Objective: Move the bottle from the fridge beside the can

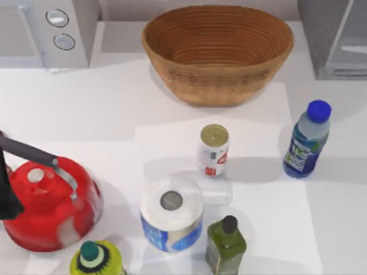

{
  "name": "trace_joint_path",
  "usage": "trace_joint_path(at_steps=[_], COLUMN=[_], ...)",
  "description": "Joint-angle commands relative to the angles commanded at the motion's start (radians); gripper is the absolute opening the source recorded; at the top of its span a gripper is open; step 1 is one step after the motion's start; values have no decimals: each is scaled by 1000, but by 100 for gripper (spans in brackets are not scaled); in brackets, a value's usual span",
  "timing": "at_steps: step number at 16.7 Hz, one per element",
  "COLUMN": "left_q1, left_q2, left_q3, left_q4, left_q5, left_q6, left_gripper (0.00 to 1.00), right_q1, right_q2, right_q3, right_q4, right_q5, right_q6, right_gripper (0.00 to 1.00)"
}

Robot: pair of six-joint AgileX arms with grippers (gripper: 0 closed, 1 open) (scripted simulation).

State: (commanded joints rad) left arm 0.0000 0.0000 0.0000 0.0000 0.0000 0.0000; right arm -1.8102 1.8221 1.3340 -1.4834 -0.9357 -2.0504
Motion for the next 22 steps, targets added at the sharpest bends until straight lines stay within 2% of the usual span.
trace_joint_path(at_steps=[4,8,11,19,22], left_q1=[0,0,0,0,0], left_q2=[0,0,0,0,0], left_q3=[0,0,0,0,0], left_q4=[0,0,0,0,0], left_q5=[0,0,0,0,0], left_q6=[0,0,0,0,0], left_gripper=[100,100,100,100,100], right_q1=[12,110,241,667,796], right_q2=[-2,4,8,16,16], right_q3=[-3,-6,-9,-22,-26], right_q4=[11,143,316,890,1063], right_q5=[2,19,46,136,162], right_q6=[13,160,374,1103,1293], right_gripper=[100,100,100,100,100])
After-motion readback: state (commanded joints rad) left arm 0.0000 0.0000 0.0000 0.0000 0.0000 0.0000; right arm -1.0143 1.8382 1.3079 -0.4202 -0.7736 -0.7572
